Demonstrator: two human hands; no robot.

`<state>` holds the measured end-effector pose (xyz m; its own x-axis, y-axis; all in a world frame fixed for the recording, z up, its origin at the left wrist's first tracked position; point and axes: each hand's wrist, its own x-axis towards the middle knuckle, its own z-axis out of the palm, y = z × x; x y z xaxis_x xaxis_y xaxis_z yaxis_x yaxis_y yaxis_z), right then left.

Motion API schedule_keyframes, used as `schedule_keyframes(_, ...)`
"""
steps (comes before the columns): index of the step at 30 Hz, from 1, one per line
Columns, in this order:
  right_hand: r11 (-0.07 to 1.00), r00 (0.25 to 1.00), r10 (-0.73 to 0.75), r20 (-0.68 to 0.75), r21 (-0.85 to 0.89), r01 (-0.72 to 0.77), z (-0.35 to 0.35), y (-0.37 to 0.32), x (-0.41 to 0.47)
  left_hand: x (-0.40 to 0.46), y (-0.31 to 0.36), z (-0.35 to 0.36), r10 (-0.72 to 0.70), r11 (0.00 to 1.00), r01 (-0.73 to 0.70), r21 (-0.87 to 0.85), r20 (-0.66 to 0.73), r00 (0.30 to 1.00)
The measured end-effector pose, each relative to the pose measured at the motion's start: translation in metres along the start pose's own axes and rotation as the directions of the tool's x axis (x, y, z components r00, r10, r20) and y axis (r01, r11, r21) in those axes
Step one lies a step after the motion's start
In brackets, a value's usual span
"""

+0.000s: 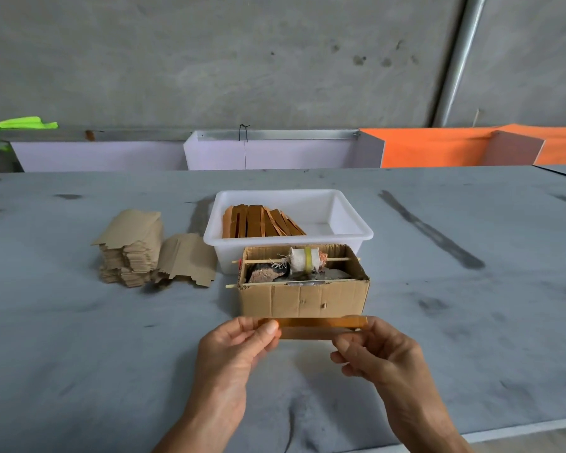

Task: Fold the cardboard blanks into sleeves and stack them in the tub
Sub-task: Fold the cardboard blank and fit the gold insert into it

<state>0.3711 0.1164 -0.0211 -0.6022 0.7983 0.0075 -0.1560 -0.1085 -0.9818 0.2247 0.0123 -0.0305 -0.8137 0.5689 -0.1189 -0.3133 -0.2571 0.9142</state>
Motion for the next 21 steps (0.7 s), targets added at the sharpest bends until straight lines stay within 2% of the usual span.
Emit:
schedule_keyframes(2, 0.999, 0.999, 0.039, -0.002, 0.000, -0.039, -0.001, -0.002, 0.001, -0.002, 0.004, 0.002, 0.053, 0.998, -0.054, 0.021, 0.018, 0.998)
schedule_keyframes(5, 0.994, 0.993, 0.112, -0.042, 0.015, -0.111, 0.000, -0.004, 0.004, -0.004, 0.007, 0.006, 0.037, 0.999, -0.037, 0.018, 0.035, 0.999)
schedule_keyframes(11, 0.980, 0.975, 0.197, -0.103, -0.017, -0.199, 0.002, -0.012, 0.012, -0.001, 0.013, 0.009, -0.090, 0.981, 0.099, 0.165, -0.062, 0.994)
schedule_keyframes(17, 0.968, 0.967, 0.243, -0.080, -0.047, -0.247, 0.001, -0.021, 0.015, 0.004, 0.026, 0.009, -0.318, 0.932, 0.305, 0.193, 0.040, 0.947)
schedule_keyframes(21, 0.963, 0.964, 0.256, -0.072, -0.061, -0.261, 0.000, -0.025, 0.016, 0.003, 0.031, 0.006, -0.406, 0.898, 0.373, 0.234, 0.111, 0.907)
